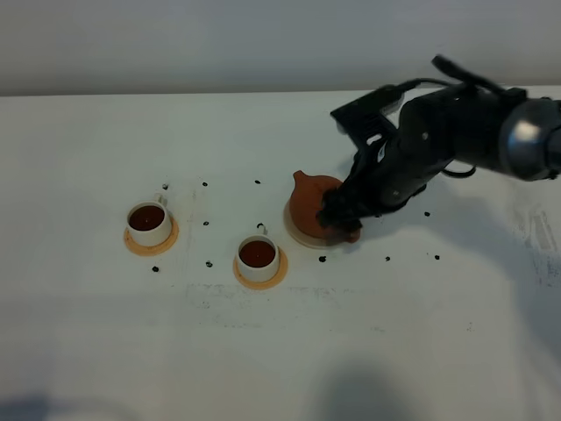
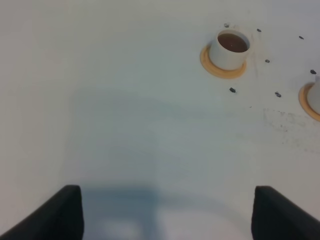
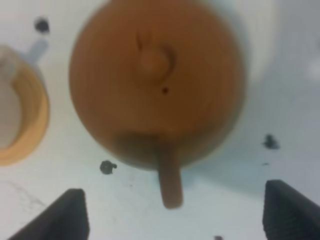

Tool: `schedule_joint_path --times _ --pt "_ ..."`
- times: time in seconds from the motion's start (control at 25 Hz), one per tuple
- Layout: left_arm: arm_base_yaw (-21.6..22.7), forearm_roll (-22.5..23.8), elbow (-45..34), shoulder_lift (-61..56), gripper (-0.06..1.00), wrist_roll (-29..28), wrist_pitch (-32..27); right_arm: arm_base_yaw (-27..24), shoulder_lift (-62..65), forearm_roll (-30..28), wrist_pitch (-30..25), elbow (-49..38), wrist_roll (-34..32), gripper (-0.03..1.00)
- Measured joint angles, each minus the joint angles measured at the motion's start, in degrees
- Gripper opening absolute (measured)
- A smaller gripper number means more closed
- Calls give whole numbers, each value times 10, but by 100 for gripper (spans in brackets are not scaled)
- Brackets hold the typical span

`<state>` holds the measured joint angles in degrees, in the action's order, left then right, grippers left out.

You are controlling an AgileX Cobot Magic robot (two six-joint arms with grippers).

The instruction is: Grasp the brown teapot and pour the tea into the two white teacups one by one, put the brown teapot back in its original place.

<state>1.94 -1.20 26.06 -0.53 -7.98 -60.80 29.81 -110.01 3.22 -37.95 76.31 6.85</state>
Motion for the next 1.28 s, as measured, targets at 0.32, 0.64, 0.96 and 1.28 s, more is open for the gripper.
schedule_joint_path --times 0.32,0.64,0.96,1.28 --pt "0 0 0 0 68 0 0 -37 133 -5 -89 0 -3 62" --pt "0 0 0 0 68 0 0 -55 245 -48 -206 0 -26 61" --pt "0 0 0 0 68 0 0 -55 393 -96 -286 -3 -65 61" --pt "0 0 0 0 68 0 0 -55 562 -127 -320 -71 -69 57"
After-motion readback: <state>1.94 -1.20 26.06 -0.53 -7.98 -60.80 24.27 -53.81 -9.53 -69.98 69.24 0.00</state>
